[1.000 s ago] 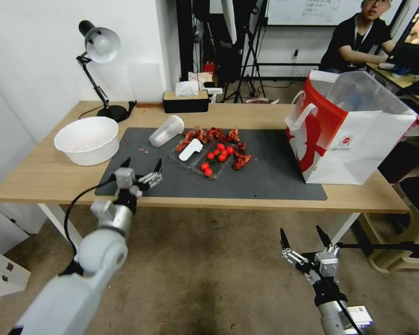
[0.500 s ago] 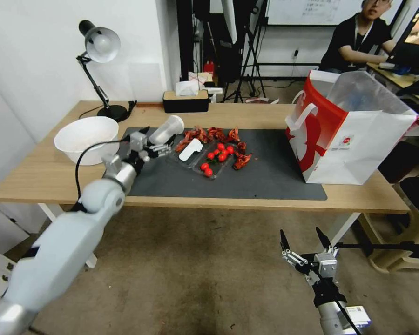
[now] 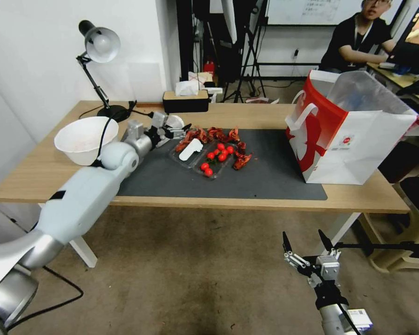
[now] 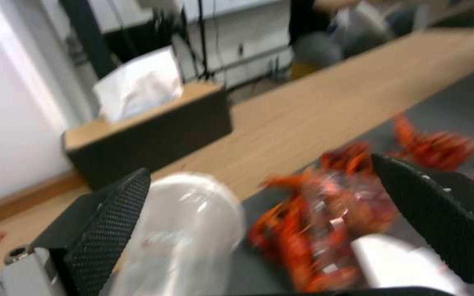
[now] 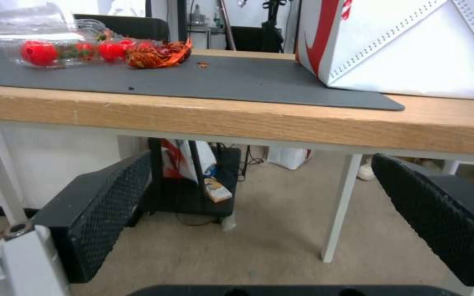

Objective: Pick up the trash from the table and place it into the takeout bag.

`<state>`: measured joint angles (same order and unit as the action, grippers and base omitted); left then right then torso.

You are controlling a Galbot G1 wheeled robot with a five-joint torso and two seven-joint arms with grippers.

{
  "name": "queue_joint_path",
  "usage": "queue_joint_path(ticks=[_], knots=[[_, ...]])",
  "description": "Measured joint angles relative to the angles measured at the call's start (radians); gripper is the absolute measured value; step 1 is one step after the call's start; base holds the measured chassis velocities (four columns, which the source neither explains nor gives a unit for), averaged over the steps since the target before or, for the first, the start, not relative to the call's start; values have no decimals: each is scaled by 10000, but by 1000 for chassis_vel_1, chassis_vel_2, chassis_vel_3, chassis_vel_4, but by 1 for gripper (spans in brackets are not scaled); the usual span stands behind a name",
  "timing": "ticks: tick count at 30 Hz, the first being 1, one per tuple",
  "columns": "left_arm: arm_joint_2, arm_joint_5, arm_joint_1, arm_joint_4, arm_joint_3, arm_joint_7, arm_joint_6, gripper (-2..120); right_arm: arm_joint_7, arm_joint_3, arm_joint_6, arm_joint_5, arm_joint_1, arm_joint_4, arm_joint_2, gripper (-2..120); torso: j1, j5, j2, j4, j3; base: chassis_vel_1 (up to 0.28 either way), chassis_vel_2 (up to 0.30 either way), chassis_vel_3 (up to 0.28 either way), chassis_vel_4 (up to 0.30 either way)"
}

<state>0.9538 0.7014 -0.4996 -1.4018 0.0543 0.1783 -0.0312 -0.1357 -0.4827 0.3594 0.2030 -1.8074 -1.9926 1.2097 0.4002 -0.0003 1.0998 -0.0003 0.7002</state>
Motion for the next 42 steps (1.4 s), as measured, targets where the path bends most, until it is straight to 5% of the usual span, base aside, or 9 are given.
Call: queue_joint_path(ticks=[15, 22, 25, 28, 33, 42], knots=[[594, -229, 2323, 2140, 1450, 334, -1575, 100, 0, -120, 213, 4, -77, 134, 51, 100, 0, 4, 1, 2, -1, 0, 0, 0, 0], [742, -1096, 3334, 3002, 1776, 602, -3314, 100, -1, -162, 252, 6, -169, 80, 55, 100, -2, 2, 2, 4, -2, 0, 0, 0, 0], [956, -1113, 3870, 3343, 2013, 1060, -4954, 100, -11, -169, 253, 6, -149, 76, 23, 100, -1, 3, 2, 3, -2, 0, 0, 0, 0], [1090, -1087, 4004, 3491, 2049, 1127, -5364, 100, -15, -168, 254, 10, -142, 78, 22, 100, -1, 3, 1, 3, -2, 0, 0, 0, 0], [1421, -1001, 4308, 3887, 2244, 619, -6341, 100, -19, -178, 383, 16, -197, 137, 21, 100, -2, 6, 2, 3, -3, 0, 0, 0, 0], [1642, -982, 4506, 4313, 2489, 16, -6712, 100, -19, -184, 446, 21, -200, 172, 32, 100, -2, 2, 2, 3, -2, 0, 0, 0, 0]])
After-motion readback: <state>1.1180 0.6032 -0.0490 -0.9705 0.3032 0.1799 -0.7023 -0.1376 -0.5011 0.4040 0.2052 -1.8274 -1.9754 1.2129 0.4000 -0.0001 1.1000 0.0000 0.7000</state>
